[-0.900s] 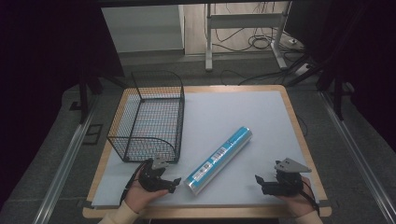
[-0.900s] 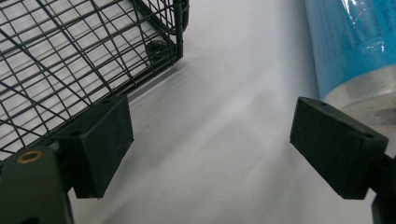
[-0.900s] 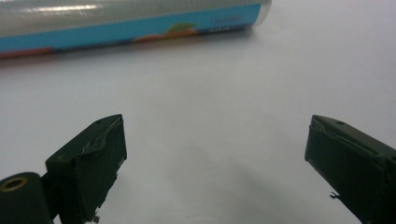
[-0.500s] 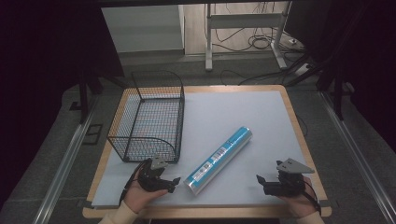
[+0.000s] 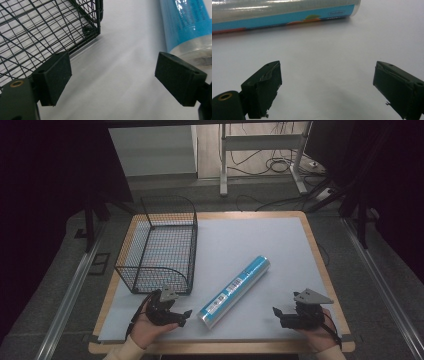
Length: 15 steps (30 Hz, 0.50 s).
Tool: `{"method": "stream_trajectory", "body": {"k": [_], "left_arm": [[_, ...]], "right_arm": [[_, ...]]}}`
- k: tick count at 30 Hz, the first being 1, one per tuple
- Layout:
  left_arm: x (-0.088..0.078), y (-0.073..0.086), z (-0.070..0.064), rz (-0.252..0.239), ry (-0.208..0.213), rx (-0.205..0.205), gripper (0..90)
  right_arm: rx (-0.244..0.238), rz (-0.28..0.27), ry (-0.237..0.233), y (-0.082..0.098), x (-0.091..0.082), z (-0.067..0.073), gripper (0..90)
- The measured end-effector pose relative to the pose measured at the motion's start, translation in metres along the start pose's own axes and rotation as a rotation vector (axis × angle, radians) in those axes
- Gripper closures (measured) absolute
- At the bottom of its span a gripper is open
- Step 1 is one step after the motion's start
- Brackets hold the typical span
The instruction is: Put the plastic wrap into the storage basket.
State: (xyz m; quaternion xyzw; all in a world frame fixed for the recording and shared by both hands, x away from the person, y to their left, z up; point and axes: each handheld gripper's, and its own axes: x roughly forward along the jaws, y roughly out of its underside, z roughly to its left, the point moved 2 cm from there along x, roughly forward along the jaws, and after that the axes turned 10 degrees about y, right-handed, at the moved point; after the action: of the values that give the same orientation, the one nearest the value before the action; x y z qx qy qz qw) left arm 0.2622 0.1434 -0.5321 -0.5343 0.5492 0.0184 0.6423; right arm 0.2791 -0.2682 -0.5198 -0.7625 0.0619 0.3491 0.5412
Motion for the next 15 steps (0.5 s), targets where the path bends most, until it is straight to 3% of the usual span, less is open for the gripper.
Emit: {"method": "stream_trajectory", "body": {"k": [15], "left_arm": [[-0.015, -0.012, -0.013, -0.006, 0.011, 0.008, 13.5]], "right_arm": [[-0.001, 0.026, 0.029, 0.002, 0.003, 0.005, 9.3]]}}
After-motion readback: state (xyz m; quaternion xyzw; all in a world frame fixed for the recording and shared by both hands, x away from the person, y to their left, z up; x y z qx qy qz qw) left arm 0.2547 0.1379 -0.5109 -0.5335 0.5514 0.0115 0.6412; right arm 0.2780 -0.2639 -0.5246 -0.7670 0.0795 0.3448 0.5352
